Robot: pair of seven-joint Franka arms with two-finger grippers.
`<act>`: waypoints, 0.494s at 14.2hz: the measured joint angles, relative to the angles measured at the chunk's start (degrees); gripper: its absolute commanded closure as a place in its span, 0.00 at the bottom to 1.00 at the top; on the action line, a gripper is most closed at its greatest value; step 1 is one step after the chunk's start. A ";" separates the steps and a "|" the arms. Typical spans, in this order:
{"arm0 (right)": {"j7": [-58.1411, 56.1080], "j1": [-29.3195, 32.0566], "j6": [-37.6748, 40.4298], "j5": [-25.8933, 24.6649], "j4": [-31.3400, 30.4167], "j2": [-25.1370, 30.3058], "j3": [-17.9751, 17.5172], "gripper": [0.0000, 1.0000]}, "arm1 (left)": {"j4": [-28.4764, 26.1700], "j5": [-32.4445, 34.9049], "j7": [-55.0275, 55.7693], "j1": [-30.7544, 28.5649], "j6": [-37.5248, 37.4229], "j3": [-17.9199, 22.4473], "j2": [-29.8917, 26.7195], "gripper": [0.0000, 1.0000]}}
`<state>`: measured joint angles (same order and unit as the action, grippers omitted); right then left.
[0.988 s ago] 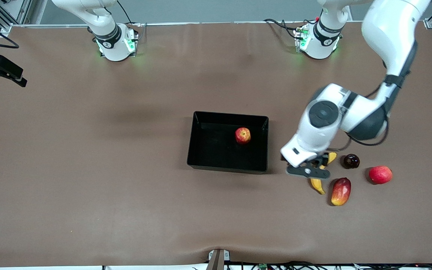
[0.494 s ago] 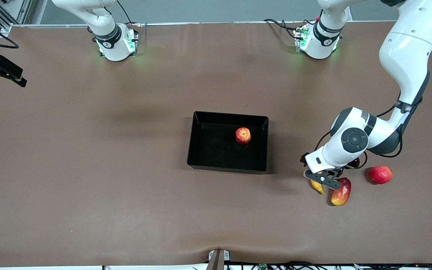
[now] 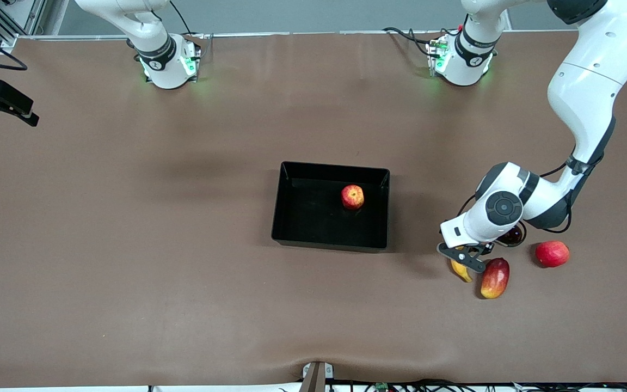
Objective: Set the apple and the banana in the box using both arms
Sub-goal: 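Move the left gripper to the yellow banana and grasp it, then lift the banana and carry it over the tray with the left gripper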
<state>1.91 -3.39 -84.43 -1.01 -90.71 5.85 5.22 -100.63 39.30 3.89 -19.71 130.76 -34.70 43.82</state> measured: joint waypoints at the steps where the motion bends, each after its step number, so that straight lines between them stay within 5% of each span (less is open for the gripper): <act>1: 0.00 0.00 0.04 0.00 0.00 0.00 0.00 0.00 | 0.06 0.00 0.00 -0.06 0.00 0.08 0.00 1.00; 7: 0.00 0.00 0.07 0.00 -0.02 -0.07 0.00 0.00 | 2.32 -0.37 0.57 0.05 -1.59 -4.22 -1.81 1.00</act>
<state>1.91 -3.39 -84.37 -1.01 -90.73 5.77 5.22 -98.31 38.92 4.45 -19.66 129.17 -38.92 42.00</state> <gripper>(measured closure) 0.000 0.643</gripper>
